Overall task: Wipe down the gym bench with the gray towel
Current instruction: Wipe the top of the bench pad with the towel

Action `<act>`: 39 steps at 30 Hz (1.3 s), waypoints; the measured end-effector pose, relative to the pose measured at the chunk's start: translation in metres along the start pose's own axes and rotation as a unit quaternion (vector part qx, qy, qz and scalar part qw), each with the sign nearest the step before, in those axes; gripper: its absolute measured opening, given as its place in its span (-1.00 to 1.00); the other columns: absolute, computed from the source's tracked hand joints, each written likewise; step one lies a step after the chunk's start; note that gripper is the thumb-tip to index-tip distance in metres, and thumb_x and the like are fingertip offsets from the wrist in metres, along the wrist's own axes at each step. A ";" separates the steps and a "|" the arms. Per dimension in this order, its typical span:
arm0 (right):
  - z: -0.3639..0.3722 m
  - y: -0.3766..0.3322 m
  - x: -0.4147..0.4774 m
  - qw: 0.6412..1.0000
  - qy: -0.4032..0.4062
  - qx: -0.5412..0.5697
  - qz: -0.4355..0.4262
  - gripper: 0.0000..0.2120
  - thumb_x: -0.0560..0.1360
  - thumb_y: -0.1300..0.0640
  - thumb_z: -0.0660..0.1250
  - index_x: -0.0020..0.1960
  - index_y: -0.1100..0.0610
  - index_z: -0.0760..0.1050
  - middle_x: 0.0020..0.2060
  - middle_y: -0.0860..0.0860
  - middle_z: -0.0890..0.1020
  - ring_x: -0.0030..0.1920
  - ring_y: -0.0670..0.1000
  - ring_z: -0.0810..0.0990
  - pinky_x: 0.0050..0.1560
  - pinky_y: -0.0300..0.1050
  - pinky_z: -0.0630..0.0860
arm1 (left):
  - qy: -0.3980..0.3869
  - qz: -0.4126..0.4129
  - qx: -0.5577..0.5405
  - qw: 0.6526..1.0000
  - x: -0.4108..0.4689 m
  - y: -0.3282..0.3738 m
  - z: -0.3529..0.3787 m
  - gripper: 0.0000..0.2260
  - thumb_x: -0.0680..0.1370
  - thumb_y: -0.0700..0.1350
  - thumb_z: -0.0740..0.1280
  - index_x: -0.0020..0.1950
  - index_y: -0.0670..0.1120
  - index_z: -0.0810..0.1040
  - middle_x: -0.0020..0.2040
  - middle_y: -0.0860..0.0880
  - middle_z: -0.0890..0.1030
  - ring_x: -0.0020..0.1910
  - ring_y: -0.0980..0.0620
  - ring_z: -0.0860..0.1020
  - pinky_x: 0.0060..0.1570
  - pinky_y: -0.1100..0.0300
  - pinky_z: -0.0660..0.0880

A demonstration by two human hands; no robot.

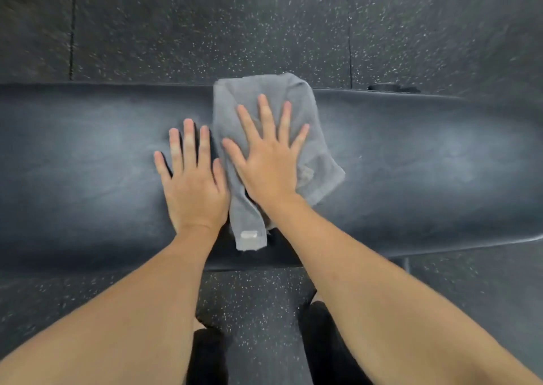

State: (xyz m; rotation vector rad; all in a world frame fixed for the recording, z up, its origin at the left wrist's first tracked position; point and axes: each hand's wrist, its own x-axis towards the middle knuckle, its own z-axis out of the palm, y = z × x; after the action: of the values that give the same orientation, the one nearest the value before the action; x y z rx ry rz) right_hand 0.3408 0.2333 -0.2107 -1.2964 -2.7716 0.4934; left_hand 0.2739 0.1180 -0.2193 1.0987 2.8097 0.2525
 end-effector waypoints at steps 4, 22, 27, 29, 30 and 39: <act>-0.006 0.021 0.018 0.996 -0.013 -0.005 -0.085 -0.43 0.65 -0.27 0.09 0.61 -0.14 0.21 0.65 -0.03 0.16 0.65 0.20 0.01 0.58 0.38 -0.10 | 0.006 -0.005 -0.012 1.000 -0.001 0.003 -0.001 -0.46 0.68 0.02 -0.03 0.67 -0.06 0.13 0.69 -0.09 0.10 0.67 -0.15 0.04 0.60 -0.25 -0.04; -0.022 0.106 -0.166 1.000 -0.018 0.004 0.024 -0.43 0.69 -0.20 0.05 0.65 -0.12 0.06 0.67 -0.04 0.02 0.67 0.12 -0.13 0.61 0.30 -0.10 | 0.029 -0.005 0.000 1.000 -0.003 0.008 -0.001 -0.46 0.67 -0.01 0.01 0.66 -0.12 0.16 0.68 -0.13 0.12 0.66 -0.20 0.06 0.58 -0.31 0.00; -0.012 0.113 -0.184 0.999 -0.021 -0.038 -0.014 -0.44 0.69 -0.25 0.00 0.64 -0.12 0.11 0.66 0.00 0.10 0.66 0.17 -0.01 0.60 0.32 -0.01 | 0.069 0.021 -0.060 0.996 -0.006 0.069 -0.009 -0.51 0.65 -0.12 0.12 0.59 -0.17 0.29 0.66 -0.17 0.18 0.64 -0.21 0.13 0.58 -0.26 0.06; -0.016 0.127 -0.185 0.996 -0.023 -0.063 -0.055 -0.43 0.68 -0.22 0.07 0.64 -0.09 0.12 0.66 0.01 0.12 0.65 0.17 0.05 0.58 0.32 0.08 | 0.068 0.067 -0.098 0.991 -0.003 0.111 -0.008 -0.52 0.65 -0.14 0.12 0.58 -0.18 0.32 0.66 -0.17 0.20 0.64 -0.19 0.15 0.58 -0.24 0.10; -0.020 0.138 -0.185 0.995 -0.021 -0.065 -0.067 -0.42 0.67 -0.20 0.11 0.64 -0.08 0.14 0.65 0.01 0.13 0.65 0.16 0.06 0.57 0.32 0.11 | 0.063 0.085 -0.110 0.988 0.000 0.131 -0.006 -0.52 0.65 -0.14 0.12 0.58 -0.18 0.32 0.66 -0.16 0.20 0.65 -0.18 0.15 0.59 -0.23 0.10; -0.066 0.251 -0.163 0.999 0.002 0.030 0.038 -0.46 0.65 -0.13 0.12 0.61 -0.05 0.25 0.65 -0.05 0.13 0.67 0.09 -0.06 0.61 0.31 -0.11 | -0.006 0.118 0.023 0.993 0.008 0.200 0.044 -0.44 0.69 0.05 -0.04 0.68 -0.10 0.07 0.70 -0.13 0.03 0.67 -0.18 0.01 0.60 -0.28 -0.02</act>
State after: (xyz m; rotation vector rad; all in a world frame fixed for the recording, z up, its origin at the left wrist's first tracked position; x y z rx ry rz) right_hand 0.6434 0.2781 -0.2086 -1.3927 -2.6893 0.5740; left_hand 0.4076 0.2730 -0.2233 1.4380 2.6859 0.1998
